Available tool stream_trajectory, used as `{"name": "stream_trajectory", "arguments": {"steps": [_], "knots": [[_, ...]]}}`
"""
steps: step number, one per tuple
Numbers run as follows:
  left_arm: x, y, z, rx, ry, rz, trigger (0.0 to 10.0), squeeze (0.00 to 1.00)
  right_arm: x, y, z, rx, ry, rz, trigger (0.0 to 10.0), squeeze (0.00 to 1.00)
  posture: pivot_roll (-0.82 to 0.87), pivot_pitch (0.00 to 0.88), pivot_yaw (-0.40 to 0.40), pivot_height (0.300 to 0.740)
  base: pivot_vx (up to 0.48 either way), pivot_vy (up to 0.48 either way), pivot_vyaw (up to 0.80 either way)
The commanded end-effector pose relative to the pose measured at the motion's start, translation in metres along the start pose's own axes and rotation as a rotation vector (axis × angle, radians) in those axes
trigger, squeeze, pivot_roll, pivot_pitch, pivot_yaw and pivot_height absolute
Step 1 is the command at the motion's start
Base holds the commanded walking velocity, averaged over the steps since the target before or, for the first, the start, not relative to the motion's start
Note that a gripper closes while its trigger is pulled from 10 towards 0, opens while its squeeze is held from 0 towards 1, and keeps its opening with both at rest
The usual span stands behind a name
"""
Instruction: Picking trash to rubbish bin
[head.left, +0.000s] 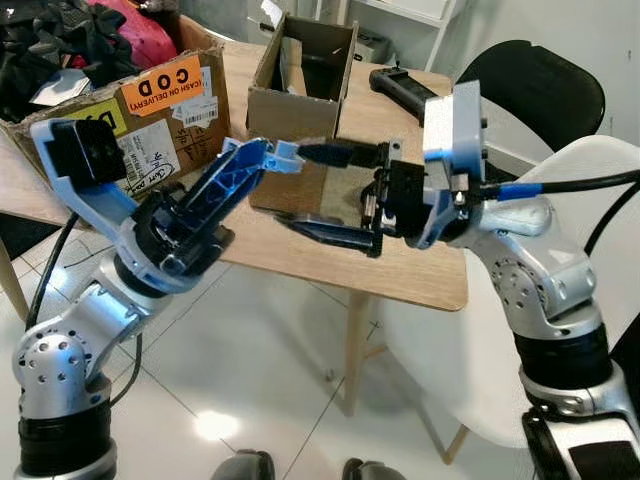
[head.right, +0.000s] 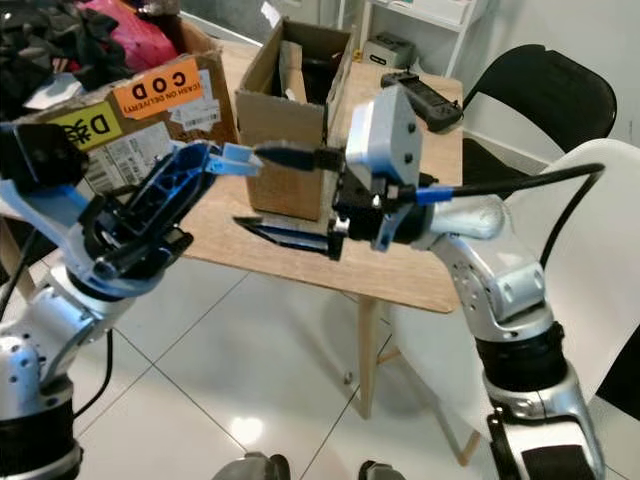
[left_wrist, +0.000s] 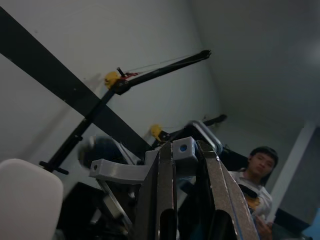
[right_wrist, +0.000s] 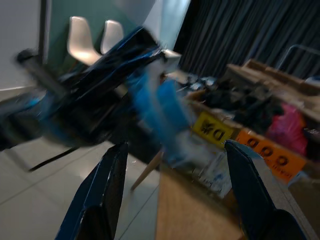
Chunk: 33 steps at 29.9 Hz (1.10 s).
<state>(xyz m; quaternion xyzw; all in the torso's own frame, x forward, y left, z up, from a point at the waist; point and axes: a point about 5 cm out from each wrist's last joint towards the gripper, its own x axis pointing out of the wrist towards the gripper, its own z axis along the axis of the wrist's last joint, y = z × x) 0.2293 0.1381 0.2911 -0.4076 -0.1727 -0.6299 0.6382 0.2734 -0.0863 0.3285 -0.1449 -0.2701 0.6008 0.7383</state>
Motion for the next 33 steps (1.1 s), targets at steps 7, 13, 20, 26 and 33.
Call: {"name": "stream_trajectory", "arguments": {"steps": [7, 13, 20, 26, 33], "knots": [[0.001, -0.007, -0.006, -0.018, 0.009, -0.026, 10.0, 0.0, 0.006, -0.013, 0.005, -0.078, -0.037, -0.118, 10.0, 0.0, 0.03, 0.133, 0.009, 0.74, 0.0, 0.0, 0.0], [0.001, -0.007, -0.006, -0.013, 0.013, -0.025, 10.0, 0.0, 0.007, -0.012, 0.002, -0.078, -0.027, -0.114, 10.0, 0.0, 0.03, 0.132, 0.01, 0.74, 0.0, 0.0, 0.0], [0.0, -0.008, -0.006, -0.013, 0.015, -0.026, 10.0, 0.0, 0.009, -0.012, -0.001, -0.068, -0.045, -0.116, 0.0, 0.0, 0.03, 0.132, 0.01, 0.74, 0.0, 0.0, 0.0], [-0.002, -0.008, -0.006, -0.012, 0.019, -0.025, 10.0, 0.0, 0.01, -0.01, 0.006, -0.04, -0.114, -0.105, 0.0, 0.0, 0.03, 0.132, 0.009, 0.74, 0.0, 0.0, 0.0], [-0.004, -0.007, -0.008, -0.016, 0.018, -0.016, 10.0, 0.0, 0.011, -0.011, 0.01, -0.033, -0.147, -0.102, 0.0, 0.0, 0.04, 0.134, 0.005, 0.74, 0.0, 0.0, 0.0]]}}
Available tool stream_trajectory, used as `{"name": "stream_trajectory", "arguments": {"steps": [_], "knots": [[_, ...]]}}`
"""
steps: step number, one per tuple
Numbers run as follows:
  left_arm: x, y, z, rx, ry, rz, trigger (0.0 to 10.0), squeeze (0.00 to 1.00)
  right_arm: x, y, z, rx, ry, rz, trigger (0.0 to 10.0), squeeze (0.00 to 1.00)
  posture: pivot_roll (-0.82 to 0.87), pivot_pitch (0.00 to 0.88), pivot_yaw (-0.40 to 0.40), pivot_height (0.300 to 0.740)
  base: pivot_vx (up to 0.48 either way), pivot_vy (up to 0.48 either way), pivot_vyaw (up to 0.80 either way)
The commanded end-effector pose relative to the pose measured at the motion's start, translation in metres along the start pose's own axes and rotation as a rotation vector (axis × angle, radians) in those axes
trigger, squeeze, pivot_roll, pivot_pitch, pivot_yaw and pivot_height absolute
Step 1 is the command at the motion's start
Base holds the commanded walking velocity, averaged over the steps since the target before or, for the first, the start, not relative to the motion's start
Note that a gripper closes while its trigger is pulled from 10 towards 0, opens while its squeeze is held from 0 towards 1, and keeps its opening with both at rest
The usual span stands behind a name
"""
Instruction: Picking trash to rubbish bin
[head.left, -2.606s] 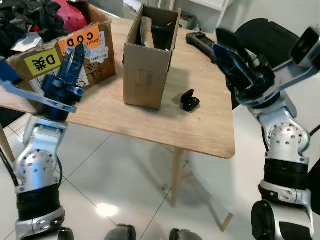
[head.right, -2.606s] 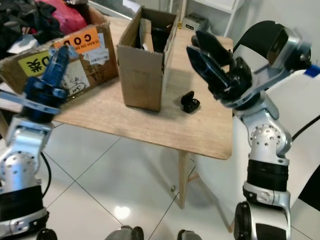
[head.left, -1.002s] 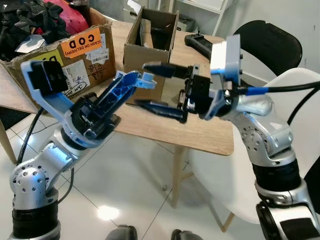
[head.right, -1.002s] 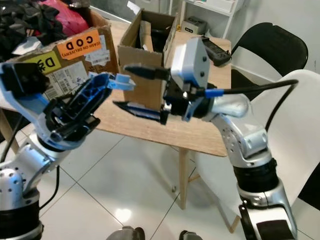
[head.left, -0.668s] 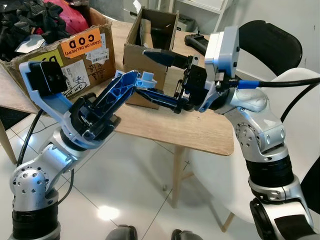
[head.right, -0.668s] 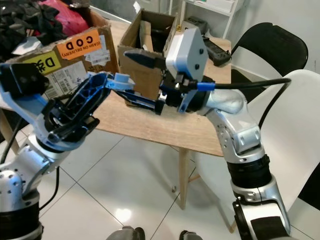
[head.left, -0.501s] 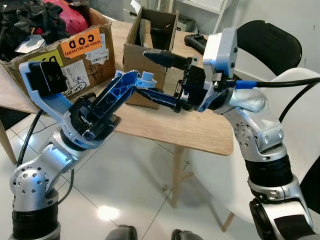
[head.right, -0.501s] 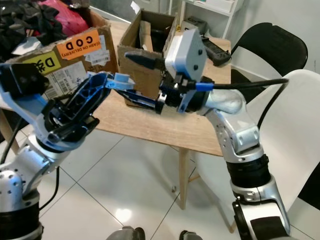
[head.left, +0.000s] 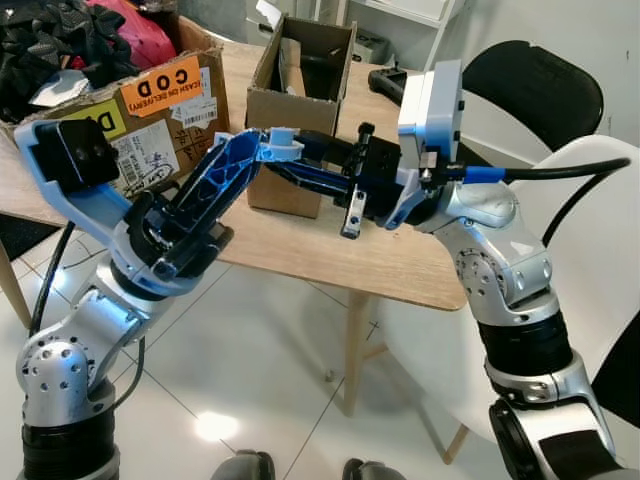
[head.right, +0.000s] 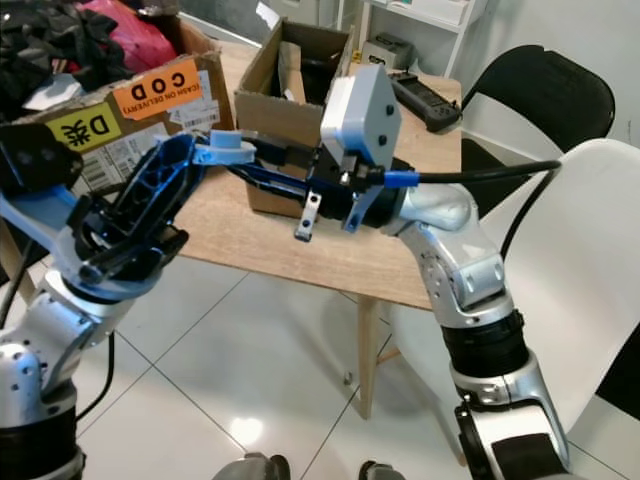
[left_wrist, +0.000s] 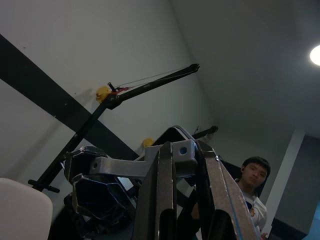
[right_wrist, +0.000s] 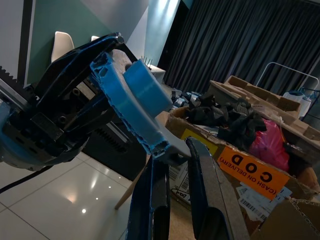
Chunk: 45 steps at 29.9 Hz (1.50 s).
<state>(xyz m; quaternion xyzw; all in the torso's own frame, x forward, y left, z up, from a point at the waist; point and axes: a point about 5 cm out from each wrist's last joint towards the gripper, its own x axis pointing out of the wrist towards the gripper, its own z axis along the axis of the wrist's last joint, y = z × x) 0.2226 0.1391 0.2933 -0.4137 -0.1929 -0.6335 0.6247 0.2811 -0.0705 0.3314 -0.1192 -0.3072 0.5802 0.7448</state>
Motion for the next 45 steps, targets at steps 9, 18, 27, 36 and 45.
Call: {"name": "stream_trajectory", "arguments": {"steps": [9, 18, 27, 36, 45], "knots": [[-0.006, 0.004, -0.012, 0.011, 0.073, 0.052, 10.0, 0.0, -0.004, -0.007, 0.016, -0.003, -0.099, -0.032, 0.0, 0.0, 0.04, 0.133, 0.007, 0.74, 0.0, 0.0, 0.0], [-0.007, 0.008, -0.009, 0.005, 0.051, 0.074, 10.0, 1.0, -0.006, -0.007, 0.015, -0.003, -0.095, -0.038, 0.0, 0.0, 0.03, 0.136, 0.014, 0.74, 0.0, 0.0, 0.0], [-0.007, 0.011, -0.008, 0.011, 0.044, 0.086, 10.0, 1.0, -0.009, -0.01, 0.015, -0.007, -0.088, -0.064, 0.0, 0.0, 0.03, 0.138, 0.017, 0.74, 0.0, 0.0, 0.0], [-0.011, 0.017, -0.006, 0.052, 0.041, 0.141, 10.0, 1.0, -0.015, -0.024, 0.011, -0.028, -0.058, -0.175, 0.0, 0.0, 0.03, 0.139, 0.011, 0.74, 0.0, 0.0, 0.0], [-0.004, 0.028, -0.001, 0.245, 0.081, 0.264, 10.0, 0.0, -0.042, -0.078, -0.022, -0.049, 0.13, -0.546, 0.0, 0.0, 0.04, 0.155, -0.003, 0.74, 0.0, 0.0, 0.0]]}}
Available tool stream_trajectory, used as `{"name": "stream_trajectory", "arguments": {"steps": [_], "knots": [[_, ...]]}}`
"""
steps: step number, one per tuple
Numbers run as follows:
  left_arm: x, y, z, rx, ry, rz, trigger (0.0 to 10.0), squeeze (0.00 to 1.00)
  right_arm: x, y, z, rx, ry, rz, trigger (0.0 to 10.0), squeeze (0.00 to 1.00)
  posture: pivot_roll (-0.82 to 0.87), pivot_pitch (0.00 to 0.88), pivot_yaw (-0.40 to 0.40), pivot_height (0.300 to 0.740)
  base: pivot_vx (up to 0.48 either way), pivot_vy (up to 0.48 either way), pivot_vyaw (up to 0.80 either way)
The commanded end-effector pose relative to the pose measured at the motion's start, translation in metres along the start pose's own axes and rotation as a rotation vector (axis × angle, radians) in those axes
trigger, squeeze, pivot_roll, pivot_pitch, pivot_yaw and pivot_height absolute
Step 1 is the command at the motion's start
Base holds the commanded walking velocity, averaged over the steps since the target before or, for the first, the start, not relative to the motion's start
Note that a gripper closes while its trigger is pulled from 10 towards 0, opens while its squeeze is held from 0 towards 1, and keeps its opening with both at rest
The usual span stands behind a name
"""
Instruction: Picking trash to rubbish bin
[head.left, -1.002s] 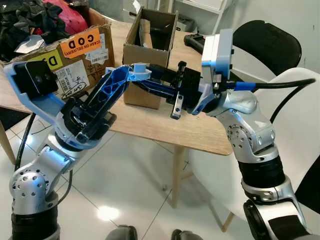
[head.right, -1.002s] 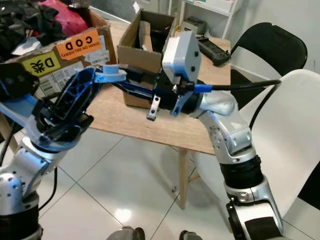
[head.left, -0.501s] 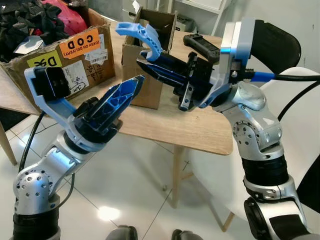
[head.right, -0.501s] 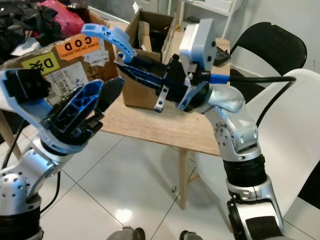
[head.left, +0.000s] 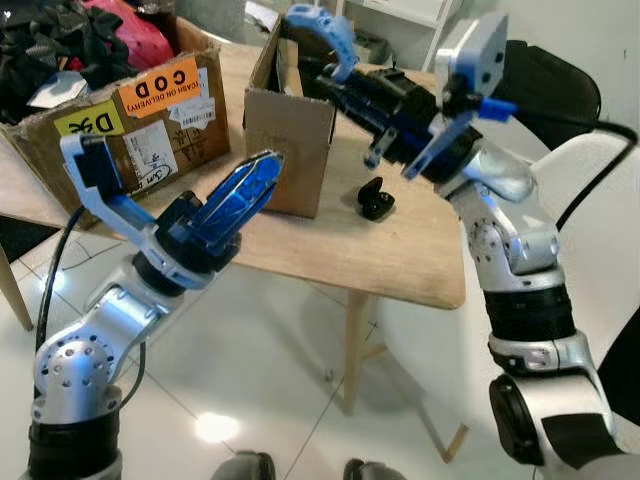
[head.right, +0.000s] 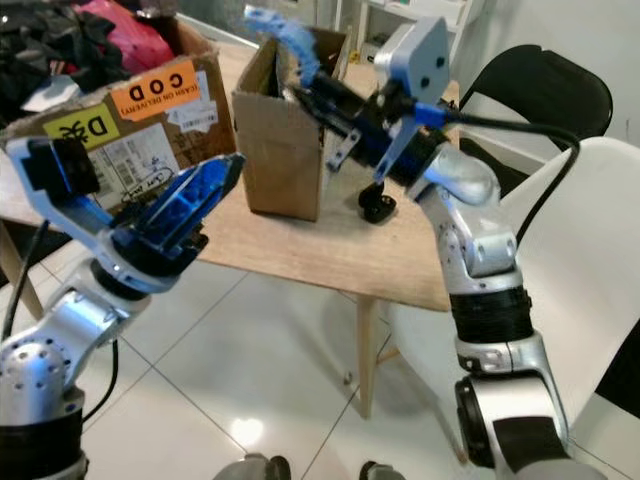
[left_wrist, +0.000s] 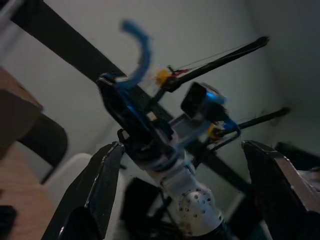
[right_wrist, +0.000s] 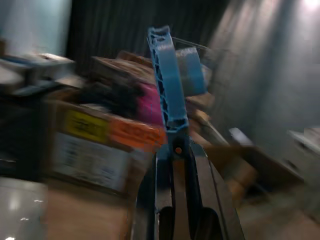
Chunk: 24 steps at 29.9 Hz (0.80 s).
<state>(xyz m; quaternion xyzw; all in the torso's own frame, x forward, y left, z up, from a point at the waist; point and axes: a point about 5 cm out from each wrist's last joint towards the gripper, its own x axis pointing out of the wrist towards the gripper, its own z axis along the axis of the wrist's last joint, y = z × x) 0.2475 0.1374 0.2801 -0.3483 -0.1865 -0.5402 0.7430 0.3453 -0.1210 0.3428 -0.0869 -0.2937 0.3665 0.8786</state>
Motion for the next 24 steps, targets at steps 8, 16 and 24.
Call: {"name": "stream_trajectory", "arguments": {"steps": [8, 16, 24], "knots": [[0.009, 0.005, -0.003, 0.305, 0.119, 0.132, 10.0, 0.0, -0.005, -0.038, -0.027, -0.023, 0.112, -0.219, 0.0, 0.0, 0.05, 0.191, -0.017, 0.74, 0.0, 0.0, 0.0], [0.013, 0.007, 0.002, 0.471, 0.107, 0.216, 10.0, 0.0, 0.008, -0.051, -0.023, 0.004, 0.049, -0.232, 0.0, 0.0, 0.06, 0.234, -0.035, 0.74, 0.0, 0.0, 0.0], [0.014, 0.008, 0.01, 0.571, 0.084, 0.269, 10.0, 0.0, 0.029, -0.047, -0.006, 0.025, -0.046, -0.135, 0.0, 0.0, 0.07, 0.256, -0.045, 0.74, 0.0, 0.0, 0.0]]}}
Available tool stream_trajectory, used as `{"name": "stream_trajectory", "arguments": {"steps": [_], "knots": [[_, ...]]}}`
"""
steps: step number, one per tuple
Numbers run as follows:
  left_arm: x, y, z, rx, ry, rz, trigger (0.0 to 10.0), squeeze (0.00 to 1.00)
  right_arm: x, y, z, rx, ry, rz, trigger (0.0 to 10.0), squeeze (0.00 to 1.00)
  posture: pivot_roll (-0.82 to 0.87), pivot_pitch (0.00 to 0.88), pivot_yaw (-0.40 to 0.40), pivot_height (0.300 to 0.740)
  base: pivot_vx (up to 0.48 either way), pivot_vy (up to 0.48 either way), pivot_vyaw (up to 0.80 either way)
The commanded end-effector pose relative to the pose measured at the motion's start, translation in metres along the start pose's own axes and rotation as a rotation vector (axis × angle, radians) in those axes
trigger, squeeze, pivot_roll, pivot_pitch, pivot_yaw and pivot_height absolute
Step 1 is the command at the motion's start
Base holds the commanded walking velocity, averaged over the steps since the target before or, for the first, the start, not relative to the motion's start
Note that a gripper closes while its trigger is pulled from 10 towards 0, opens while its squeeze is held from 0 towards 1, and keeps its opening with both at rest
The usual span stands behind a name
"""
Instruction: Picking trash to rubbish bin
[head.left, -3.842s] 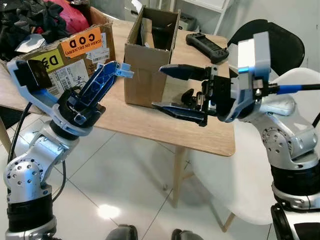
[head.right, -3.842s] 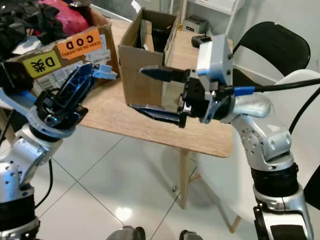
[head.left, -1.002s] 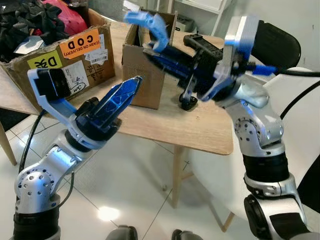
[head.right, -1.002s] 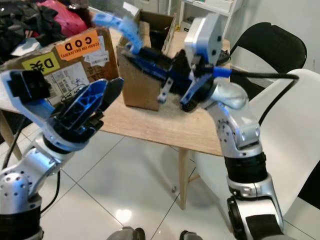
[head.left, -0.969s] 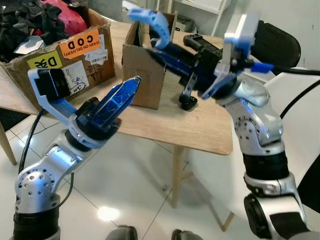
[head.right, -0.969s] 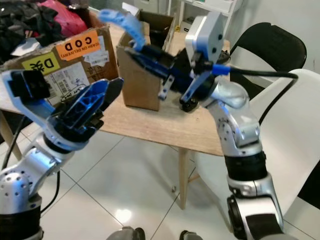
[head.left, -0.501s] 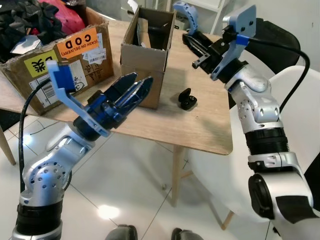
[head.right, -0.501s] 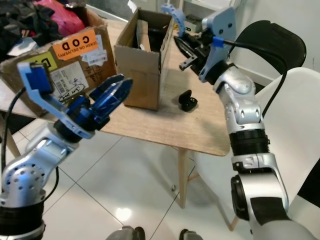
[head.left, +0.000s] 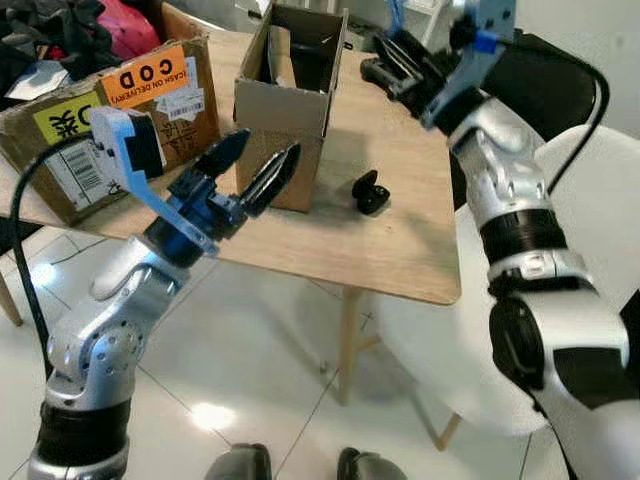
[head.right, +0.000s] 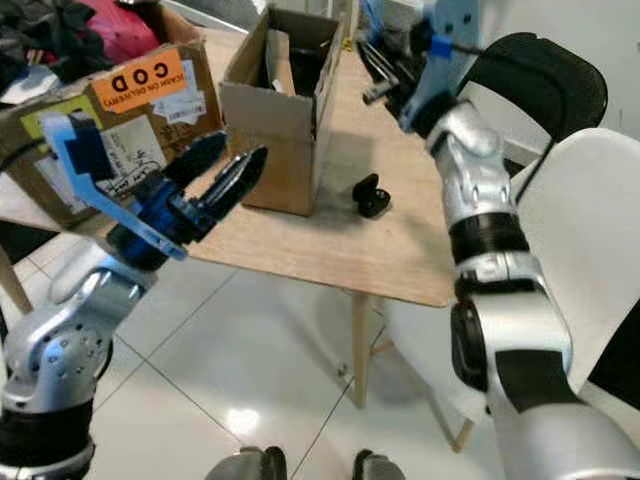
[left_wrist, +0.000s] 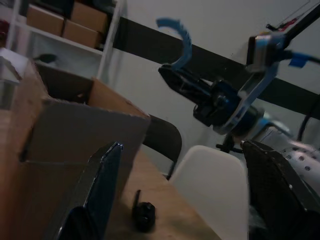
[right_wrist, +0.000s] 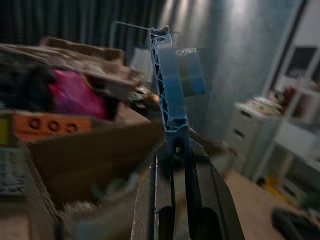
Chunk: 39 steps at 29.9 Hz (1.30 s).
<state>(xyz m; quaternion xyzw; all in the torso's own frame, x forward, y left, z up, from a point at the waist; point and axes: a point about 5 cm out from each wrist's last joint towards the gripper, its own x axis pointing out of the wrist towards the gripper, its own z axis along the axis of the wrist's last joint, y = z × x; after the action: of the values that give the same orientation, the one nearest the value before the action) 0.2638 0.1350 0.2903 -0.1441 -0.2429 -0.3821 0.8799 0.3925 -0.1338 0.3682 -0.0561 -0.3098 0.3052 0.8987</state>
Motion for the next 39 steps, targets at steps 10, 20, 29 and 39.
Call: {"name": "stream_trajectory", "arguments": {"steps": [10, 20, 29, 39], "knots": [[-0.002, -0.001, 0.003, 0.07, -0.005, 0.036, 10.0, 0.0, 0.02, 0.016, 0.0, 0.005, 0.015, 0.093, 0.0, 0.0, 0.06, 0.284, -0.057, 0.74, 0.0, 0.0, 0.0], [-0.004, -0.003, 0.0, 0.071, 0.004, 0.056, 10.0, 0.0, 0.03, 0.032, -0.005, 0.041, 0.046, 0.165, 10.0, 0.0, 0.06, 0.296, -0.067, 0.74, 0.0, 0.0, 0.0], [-0.004, -0.003, 0.0, 0.076, 0.003, 0.056, 10.0, 0.0, 0.03, 0.03, -0.006, 0.041, 0.059, 0.17, 10.0, 1.0, 0.06, 0.295, -0.068, 0.74, 0.0, 0.0, 0.0], [-0.001, -0.001, -0.001, 0.079, 0.0, 0.044, 10.0, 0.0, 0.028, 0.018, 0.014, 0.069, -0.062, 0.152, 10.0, 1.0, 0.06, 0.26, -0.061, 0.74, 0.0, 0.0, 0.0]]}}
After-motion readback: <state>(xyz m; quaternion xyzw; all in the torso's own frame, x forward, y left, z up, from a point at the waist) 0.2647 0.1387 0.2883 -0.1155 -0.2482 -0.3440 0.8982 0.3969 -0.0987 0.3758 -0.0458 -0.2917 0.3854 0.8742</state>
